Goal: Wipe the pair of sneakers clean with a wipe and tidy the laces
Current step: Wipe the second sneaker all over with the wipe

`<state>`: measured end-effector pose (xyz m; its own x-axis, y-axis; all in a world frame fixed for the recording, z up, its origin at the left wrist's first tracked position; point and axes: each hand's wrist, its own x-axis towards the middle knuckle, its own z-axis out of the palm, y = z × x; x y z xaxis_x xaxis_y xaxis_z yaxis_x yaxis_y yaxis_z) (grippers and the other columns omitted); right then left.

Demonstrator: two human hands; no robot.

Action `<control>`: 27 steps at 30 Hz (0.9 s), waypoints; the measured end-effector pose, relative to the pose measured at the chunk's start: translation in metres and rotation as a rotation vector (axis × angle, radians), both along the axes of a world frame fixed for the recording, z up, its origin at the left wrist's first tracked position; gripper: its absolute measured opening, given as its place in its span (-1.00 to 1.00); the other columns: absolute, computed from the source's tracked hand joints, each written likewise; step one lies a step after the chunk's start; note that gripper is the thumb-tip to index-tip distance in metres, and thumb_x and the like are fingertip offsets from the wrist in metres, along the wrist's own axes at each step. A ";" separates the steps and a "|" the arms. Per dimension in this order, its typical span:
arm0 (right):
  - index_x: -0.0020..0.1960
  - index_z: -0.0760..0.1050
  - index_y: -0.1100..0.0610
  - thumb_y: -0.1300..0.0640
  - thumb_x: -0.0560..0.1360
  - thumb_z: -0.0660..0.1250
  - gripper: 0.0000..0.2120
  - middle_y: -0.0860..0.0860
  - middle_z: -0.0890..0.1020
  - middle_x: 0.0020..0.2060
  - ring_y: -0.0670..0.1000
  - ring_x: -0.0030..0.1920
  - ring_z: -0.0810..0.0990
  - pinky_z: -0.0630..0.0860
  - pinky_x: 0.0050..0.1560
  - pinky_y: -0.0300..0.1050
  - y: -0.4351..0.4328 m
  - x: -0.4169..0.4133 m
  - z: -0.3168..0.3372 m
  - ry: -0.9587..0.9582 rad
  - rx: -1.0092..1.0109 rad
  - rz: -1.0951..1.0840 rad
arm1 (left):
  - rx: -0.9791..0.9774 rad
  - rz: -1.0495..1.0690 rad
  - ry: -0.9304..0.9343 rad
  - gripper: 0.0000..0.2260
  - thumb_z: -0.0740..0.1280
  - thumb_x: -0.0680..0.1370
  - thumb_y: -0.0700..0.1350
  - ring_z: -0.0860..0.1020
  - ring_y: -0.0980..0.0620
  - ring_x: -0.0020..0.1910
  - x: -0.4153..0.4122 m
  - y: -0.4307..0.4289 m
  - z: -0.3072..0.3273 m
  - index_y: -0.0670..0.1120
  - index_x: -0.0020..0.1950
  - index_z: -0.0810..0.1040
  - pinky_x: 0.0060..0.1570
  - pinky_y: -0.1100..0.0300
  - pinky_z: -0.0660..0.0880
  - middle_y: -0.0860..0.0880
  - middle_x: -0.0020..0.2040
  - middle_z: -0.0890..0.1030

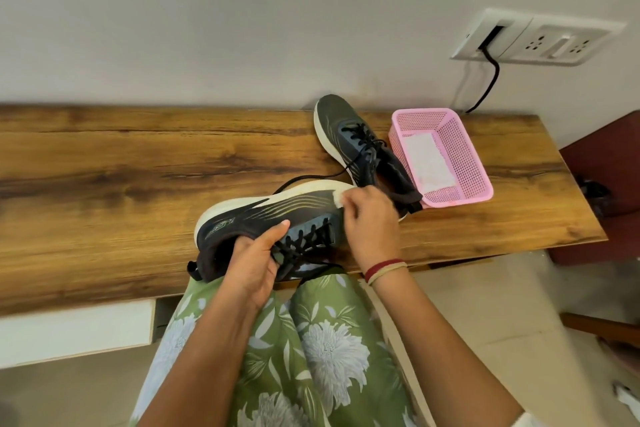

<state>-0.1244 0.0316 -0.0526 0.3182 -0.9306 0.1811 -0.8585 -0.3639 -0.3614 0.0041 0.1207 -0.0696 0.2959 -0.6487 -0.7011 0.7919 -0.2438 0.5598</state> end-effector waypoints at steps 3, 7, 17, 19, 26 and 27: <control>-0.08 0.57 0.20 0.26 0.50 0.28 -0.90 0.13 0.58 -0.19 0.15 -0.15 0.54 0.47 -0.14 -0.01 -0.003 0.001 -0.004 -0.028 -0.017 -0.026 | 0.020 0.008 -0.008 -0.62 0.38 0.47 -0.30 0.65 -0.08 -0.02 -0.004 -0.001 0.001 -0.35 0.26 0.42 -0.09 0.14 0.62 -0.23 0.03 0.64; -0.06 0.58 0.15 0.22 0.51 0.25 -0.87 0.10 0.59 -0.14 0.11 -0.10 0.54 0.48 -0.07 0.01 0.000 0.017 -0.003 -0.048 0.065 0.011 | 0.039 0.040 -0.016 -0.63 0.40 0.46 -0.28 0.62 -0.10 0.05 -0.005 0.000 0.003 -0.27 0.22 0.42 0.11 0.01 0.54 -0.24 0.10 0.62; -0.13 0.61 -0.05 0.26 0.42 0.41 -0.80 -0.14 0.64 -0.13 -0.12 -0.01 0.58 0.46 0.10 -0.21 -0.039 0.089 0.051 -0.307 0.640 0.530 | 0.076 0.011 0.098 -0.66 0.31 0.55 0.02 0.64 -0.10 0.02 -0.004 -0.003 0.004 -0.18 0.21 0.54 0.14 -0.04 0.52 -0.15 0.03 0.67; -0.10 0.64 -0.01 0.23 0.44 0.39 -0.85 -0.12 0.65 -0.08 -0.14 0.01 0.56 0.43 0.09 -0.23 -0.035 0.124 0.049 -0.083 0.625 0.719 | 0.107 0.045 0.075 -0.66 0.33 0.54 -0.03 0.63 -0.13 0.04 -0.003 -0.004 -0.001 -0.20 0.23 0.52 0.15 -0.07 0.52 -0.17 0.05 0.66; -0.05 0.66 0.15 0.33 0.44 0.31 -0.80 0.02 0.67 -0.06 0.00 0.00 0.59 0.45 0.04 -0.18 -0.021 0.184 0.026 0.419 0.515 1.024 | 0.140 0.070 0.003 -0.65 0.37 0.51 -0.03 0.62 -0.09 0.06 -0.002 -0.006 -0.011 -0.20 0.21 0.50 0.18 -0.07 0.51 -0.14 0.07 0.64; -0.04 0.66 0.16 0.32 0.44 0.32 -0.81 0.02 0.67 -0.06 -0.01 0.00 0.59 0.44 0.03 -0.22 -0.023 0.182 0.026 0.415 0.531 1.016 | 0.147 0.073 -0.037 -0.67 0.37 0.51 -0.02 0.62 -0.08 0.05 -0.002 -0.006 -0.013 -0.18 0.18 0.52 0.17 -0.06 0.51 -0.12 0.06 0.64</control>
<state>0.0573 0.0089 -0.0267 0.8878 -0.1519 -0.4345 -0.3547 -0.8274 -0.4354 0.0019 0.1143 -0.0824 0.3660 -0.5159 -0.7745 0.7901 -0.2675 0.5516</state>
